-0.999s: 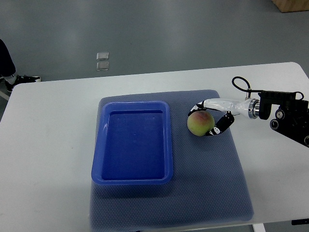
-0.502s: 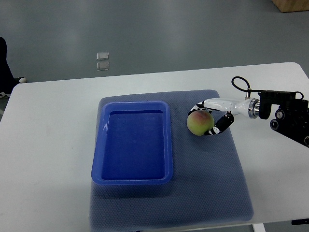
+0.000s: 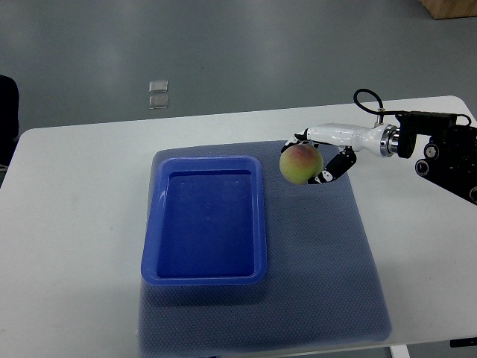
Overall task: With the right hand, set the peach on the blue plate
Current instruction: 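Lift the peach with the right hand and carry it over the tray, then lower the peach into the blue tray and open the right hand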
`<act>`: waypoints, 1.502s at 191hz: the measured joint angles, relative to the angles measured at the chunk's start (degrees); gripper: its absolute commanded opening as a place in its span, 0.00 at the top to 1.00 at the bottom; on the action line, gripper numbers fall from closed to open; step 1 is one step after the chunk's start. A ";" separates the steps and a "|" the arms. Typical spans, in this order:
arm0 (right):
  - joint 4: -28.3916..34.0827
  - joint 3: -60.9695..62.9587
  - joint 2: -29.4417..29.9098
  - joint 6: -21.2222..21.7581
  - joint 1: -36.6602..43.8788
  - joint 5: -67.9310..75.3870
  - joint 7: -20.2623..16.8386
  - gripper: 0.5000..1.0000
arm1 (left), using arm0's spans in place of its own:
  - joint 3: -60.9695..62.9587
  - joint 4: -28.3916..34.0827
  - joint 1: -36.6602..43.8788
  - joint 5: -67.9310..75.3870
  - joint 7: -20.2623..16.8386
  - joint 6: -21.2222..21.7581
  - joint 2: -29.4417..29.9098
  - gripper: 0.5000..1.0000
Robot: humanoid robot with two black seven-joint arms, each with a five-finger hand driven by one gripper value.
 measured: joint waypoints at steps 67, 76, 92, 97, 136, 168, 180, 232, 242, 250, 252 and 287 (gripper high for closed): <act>0.10 -5.03 3.67 0.58 8.11 0.19 2.98 1.00 | 0.00 0.02 0.00 0.00 0.00 0.00 0.00 0.00; 0.11 -6.31 4.45 0.62 9.57 0.19 3.19 1.00 | 0.00 0.03 0.00 0.00 0.00 0.00 0.00 0.00; 0.11 -8.72 5.93 0.65 12.09 0.19 3.33 1.00 | 0.00 0.04 0.01 0.00 0.00 0.00 0.00 0.00; 0.11 -9.34 6.50 0.65 12.74 0.20 3.35 1.00 | 0.00 0.05 0.01 0.00 0.00 0.00 0.00 0.00; 0.10 -12.98 12.80 0.96 16.31 0.32 3.40 1.00 | 0.00 0.04 0.00 0.00 0.00 0.00 0.00 0.00; -0.34 -15.28 18.08 1.25 17.08 0.32 3.32 1.00 | 0.02 0.04 -0.01 0.00 0.00 0.00 0.00 0.00; -0.74 -15.82 19.99 1.25 16.97 0.21 3.30 1.00 | 0.02 0.02 -0.03 0.00 0.00 0.00 0.00 0.00; -5.83 -16.67 24.45 0.77 13.61 0.00 2.97 1.00 | 0.02 0.00 0.00 0.00 0.00 0.00 0.00 0.00; -6.43 -16.69 24.74 0.68 12.90 0.00 2.97 1.00 | 0.02 0.00 -0.01 0.00 0.00 0.00 0.00 0.00; -6.79 -16.70 24.87 0.62 12.35 0.00 2.95 1.00 | 0.02 0.00 -0.02 0.00 0.00 0.00 0.00 0.00; -6.84 -16.71 24.88 0.61 12.24 0.00 2.94 1.00 | 0.02 0.00 -0.02 0.00 0.00 0.00 0.00 0.00; -7.27 -17.02 24.99 0.44 10.38 0.00 2.87 1.00 | 0.00 0.00 -0.01 0.00 0.00 0.00 0.00 0.00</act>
